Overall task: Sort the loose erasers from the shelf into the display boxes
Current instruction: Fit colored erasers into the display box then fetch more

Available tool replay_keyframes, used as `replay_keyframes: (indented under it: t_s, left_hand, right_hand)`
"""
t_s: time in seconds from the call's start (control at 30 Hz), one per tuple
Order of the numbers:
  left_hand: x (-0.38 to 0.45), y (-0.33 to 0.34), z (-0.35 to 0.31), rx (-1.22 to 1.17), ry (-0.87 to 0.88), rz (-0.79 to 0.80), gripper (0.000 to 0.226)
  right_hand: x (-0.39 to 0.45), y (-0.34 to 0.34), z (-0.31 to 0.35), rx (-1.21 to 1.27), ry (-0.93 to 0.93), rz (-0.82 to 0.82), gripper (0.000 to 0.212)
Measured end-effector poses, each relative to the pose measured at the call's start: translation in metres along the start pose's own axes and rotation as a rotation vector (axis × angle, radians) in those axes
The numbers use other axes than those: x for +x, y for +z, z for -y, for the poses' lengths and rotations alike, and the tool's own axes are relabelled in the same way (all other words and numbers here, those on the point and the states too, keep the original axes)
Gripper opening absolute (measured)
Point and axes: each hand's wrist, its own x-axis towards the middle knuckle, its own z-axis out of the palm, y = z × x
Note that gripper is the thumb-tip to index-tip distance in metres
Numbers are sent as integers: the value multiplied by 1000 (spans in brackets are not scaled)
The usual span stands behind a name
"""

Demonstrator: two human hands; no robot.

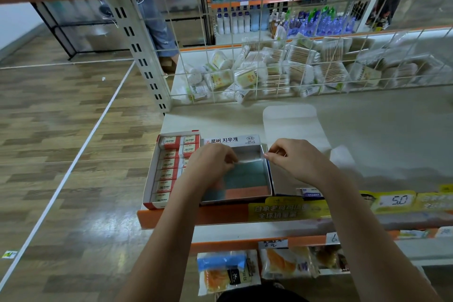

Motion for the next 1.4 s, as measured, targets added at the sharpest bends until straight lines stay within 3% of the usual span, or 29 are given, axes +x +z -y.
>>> replay_keyframes:
  t_s: [0.37,0.83,1.23,1.4]
  left_hand:
    - [3,1,7,32,52,85,25]
    - [7,5,-14,51,115,6,26]
    - [22,16,-38,130,127,8,17]
    - [25,-7,-40,166,158,-82,20]
  right_hand:
    - [2,1,-2,31,-3,10,21]
    - [4,1,-3,47,12,20,25]
    - [2,2,2,28,42,11,16]
    - [-5,-13,6,-43,-35,-130,17]
